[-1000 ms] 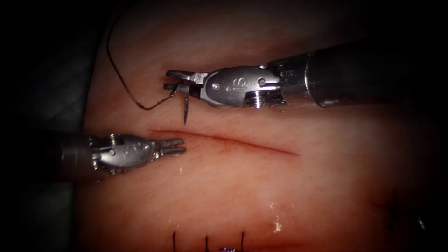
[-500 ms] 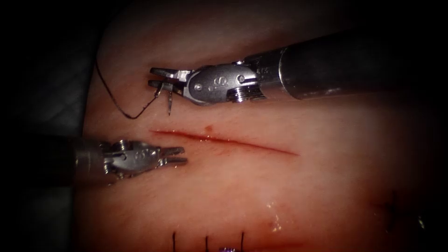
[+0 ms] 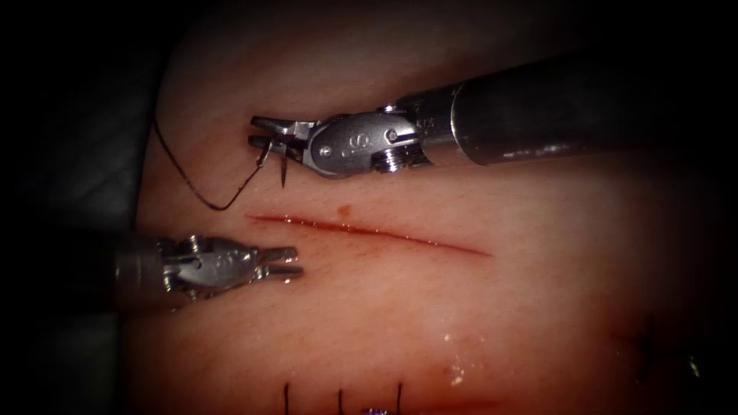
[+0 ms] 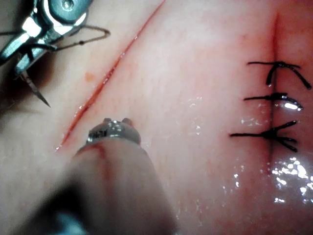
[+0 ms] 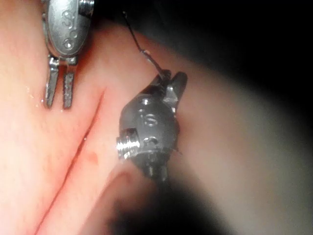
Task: Wound Closure
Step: Using the right gripper, pierce the needle through the top of the wound.
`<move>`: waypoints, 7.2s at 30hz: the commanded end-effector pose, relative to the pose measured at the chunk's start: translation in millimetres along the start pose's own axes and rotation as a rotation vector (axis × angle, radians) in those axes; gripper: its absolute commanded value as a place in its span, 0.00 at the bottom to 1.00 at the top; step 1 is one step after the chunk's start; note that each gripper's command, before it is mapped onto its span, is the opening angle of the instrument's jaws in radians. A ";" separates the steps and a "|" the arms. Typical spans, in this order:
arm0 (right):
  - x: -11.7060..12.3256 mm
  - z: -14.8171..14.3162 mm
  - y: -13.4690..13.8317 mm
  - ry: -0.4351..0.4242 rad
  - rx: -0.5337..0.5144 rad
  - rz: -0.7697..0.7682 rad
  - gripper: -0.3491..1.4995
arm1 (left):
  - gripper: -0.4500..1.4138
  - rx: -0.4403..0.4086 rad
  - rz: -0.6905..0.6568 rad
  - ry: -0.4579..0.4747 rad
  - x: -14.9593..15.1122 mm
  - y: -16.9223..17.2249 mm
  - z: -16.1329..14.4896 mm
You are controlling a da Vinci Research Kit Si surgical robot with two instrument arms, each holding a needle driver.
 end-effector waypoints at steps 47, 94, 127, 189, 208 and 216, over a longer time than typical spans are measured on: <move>-8.3 -2.0 -10.2 -0.023 0.014 -0.172 0.00 | 0.22 -0.026 -0.030 -0.002 -1.9 -1.9 -2.3; -12.7 -2.9 -13.4 -0.238 0.182 -0.120 0.00 | 0.24 -0.013 -0.043 -0.003 -1.2 -1.6 -1.1; -8.8 -2.0 -9.0 -0.178 0.068 0.043 0.00 | 0.23 -0.003 -0.048 0.000 -0.9 -1.0 0.2; -6.2 1.2 -0.2 -0.063 -0.026 0.780 0.00 | 0.25 -0.034 -0.053 -0.054 -3.3 -2.0 2.7; -8.9 2.9 -0.6 -0.089 0.170 1.522 0.00 | 0.24 -0.045 -0.052 -0.054 -4.0 -2.4 1.7; -9.2 2.9 -3.0 -0.144 0.258 1.663 0.00 | 0.24 -0.044 -0.050 -0.055 -4.2 -2.5 1.5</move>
